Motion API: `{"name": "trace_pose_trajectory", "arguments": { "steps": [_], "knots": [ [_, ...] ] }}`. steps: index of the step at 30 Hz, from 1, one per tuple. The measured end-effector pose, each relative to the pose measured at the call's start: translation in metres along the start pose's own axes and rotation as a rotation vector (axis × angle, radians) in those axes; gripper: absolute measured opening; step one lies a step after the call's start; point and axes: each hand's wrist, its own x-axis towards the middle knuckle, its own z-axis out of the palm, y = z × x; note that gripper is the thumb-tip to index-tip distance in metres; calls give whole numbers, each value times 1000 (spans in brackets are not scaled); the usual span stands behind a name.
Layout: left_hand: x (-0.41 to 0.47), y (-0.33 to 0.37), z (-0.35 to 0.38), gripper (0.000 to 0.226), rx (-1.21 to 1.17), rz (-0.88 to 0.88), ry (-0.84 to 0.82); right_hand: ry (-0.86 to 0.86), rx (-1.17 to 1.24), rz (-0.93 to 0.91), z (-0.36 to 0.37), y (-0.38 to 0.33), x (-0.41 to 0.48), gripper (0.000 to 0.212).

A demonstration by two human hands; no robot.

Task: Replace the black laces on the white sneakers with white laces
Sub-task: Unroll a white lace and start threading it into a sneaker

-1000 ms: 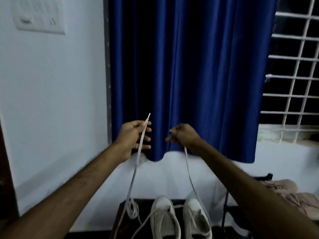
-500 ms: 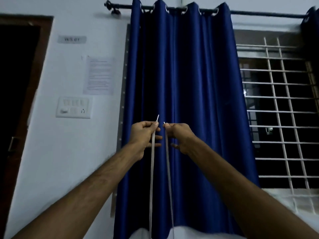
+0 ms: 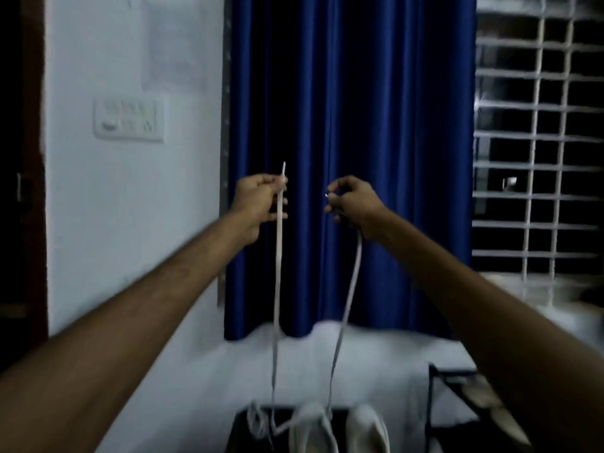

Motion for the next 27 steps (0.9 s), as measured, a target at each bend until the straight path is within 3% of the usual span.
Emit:
{"name": "trace_pose_trajectory", "arguments": {
  "steps": [2, 5, 8, 12, 16, 21, 27],
  "knots": [
    [-22, -35, -9, 9, 38, -64, -6, -112, -281, 4, 11, 57, -19, 13],
    [-59, -108, -20, 9, 71, -203, -30, -400, -623, 149, 40, 167, -67, 19],
    [-88, -169, -20, 10, 80, -312, -41, -576, -682, 342, 65, 265, -115, 22],
    [-116, -236, -18, 9, 50, -468, -27, -613, -788, 478, 89, 351, -149, 24],
    [-138, -286, -17, 13, 37, -588, -26, -650, -805, 508, 104, 377, -162, 30],
    [-165, -329, -23, 17, 58, -703, -10, -593, -828, 493, 114, 392, -165, 24],
    [-176, -352, -32, 17, 53, -771, 10, -674, -848, 454, 111, 399, -161, 18]
  ]
}}
